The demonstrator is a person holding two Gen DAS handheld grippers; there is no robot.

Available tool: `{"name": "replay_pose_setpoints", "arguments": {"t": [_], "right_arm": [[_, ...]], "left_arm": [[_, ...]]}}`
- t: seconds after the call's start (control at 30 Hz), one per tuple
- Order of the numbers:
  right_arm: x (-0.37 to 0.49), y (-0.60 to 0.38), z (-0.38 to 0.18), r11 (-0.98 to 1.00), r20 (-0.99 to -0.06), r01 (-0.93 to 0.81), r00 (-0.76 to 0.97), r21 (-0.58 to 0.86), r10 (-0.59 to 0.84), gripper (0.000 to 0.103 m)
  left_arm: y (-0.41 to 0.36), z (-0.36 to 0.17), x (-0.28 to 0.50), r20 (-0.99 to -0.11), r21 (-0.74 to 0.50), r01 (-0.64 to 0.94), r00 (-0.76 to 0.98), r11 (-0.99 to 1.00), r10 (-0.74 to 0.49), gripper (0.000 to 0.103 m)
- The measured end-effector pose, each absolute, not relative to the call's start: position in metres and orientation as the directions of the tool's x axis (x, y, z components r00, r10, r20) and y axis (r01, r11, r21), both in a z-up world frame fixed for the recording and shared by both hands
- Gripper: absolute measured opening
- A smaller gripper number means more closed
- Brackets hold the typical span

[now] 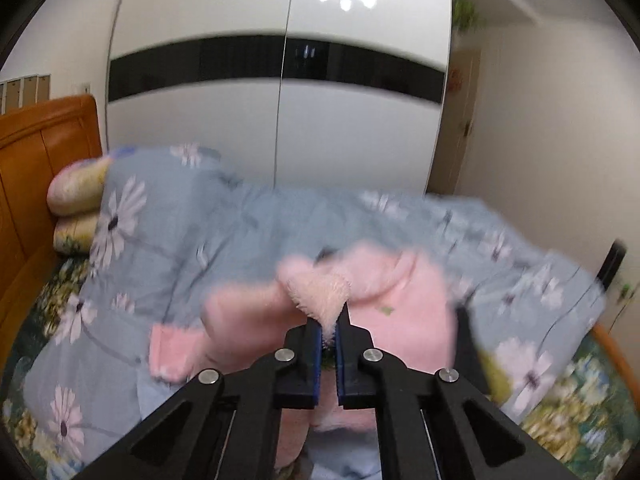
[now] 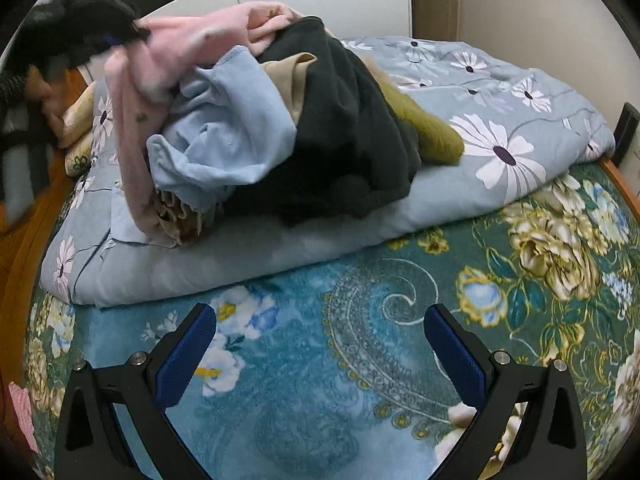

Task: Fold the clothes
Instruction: 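Grasp the pink fleece with the left gripper and lift it off the pile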

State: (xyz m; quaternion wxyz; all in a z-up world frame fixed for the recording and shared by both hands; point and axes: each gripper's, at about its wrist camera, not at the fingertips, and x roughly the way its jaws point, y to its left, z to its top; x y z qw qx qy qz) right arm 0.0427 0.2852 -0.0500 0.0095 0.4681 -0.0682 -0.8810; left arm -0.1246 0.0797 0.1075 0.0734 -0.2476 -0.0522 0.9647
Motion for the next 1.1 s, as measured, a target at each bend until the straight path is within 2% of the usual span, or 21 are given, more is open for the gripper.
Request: {"name": "replay_pose_setpoints", "arguments": {"t": [0.2, 0.33, 0.53, 0.6, 0.67, 0.77, 0.87, 0.97, 1.03, 1.1], "right_arm": [[0.049, 0.286, -0.042, -0.988, -0.817, -0.051, -0.569, 0.148, -0.093, 0.103], [0.055, 0.29, -0.036, -0.982, -0.803, -0.068, -0.586, 0.179, -0.106, 0.103], [0.072, 0.306, -0.024, -0.966, -0.773, -0.106, -0.623, 0.235, -0.12, 0.103], [0.078, 0.315, -0.023, -0.961, -0.771, -0.128, -0.627, 0.247, -0.114, 0.103], [0.084, 0.326, -0.025, -0.953, -0.771, -0.154, -0.627, 0.261, -0.11, 0.103], [0.097, 0.341, -0.028, -0.94, -0.77, -0.19, -0.63, 0.282, -0.104, 0.103], [0.114, 0.356, -0.031, -0.935, -0.772, -0.219, -0.629, 0.28, -0.084, 0.103], [0.132, 0.375, -0.032, -0.927, -0.773, -0.254, -0.631, 0.274, -0.055, 0.103], [0.143, 0.388, -0.032, -0.919, -0.771, -0.281, -0.635, 0.276, -0.038, 0.103], [0.155, 0.402, -0.032, -0.908, -0.769, -0.311, -0.639, 0.28, -0.018, 0.103]], "left_arm": [[0.052, 0.224, -0.065, -0.191, -0.157, -0.237, -0.945, -0.959, 0.265, 0.004], [0.028, 0.284, -0.003, -0.048, -0.148, -0.33, -0.939, -0.932, 0.341, 0.004], [-0.009, 0.329, 0.107, 0.153, -0.091, -0.445, -0.89, -0.891, 0.429, 0.004], [-0.014, 0.334, 0.133, 0.184, -0.05, -0.451, -0.881, -0.891, 0.435, 0.004], [-0.013, 0.329, 0.145, 0.159, -0.025, -0.452, -0.882, -0.892, 0.443, 0.004], [-0.001, 0.293, 0.137, 0.023, -0.028, -0.448, -0.894, -0.894, 0.447, 0.004], [0.02, 0.237, 0.119, -0.153, -0.094, -0.458, -0.871, -0.884, 0.468, 0.004], [0.047, 0.172, 0.107, -0.328, -0.23, -0.493, -0.773, -0.839, 0.544, 0.004], [0.079, 0.134, 0.107, -0.412, -0.285, -0.515, -0.695, -0.808, 0.589, 0.004], [0.116, 0.103, 0.117, -0.461, -0.303, -0.539, -0.639, -0.786, 0.616, 0.004]]}}
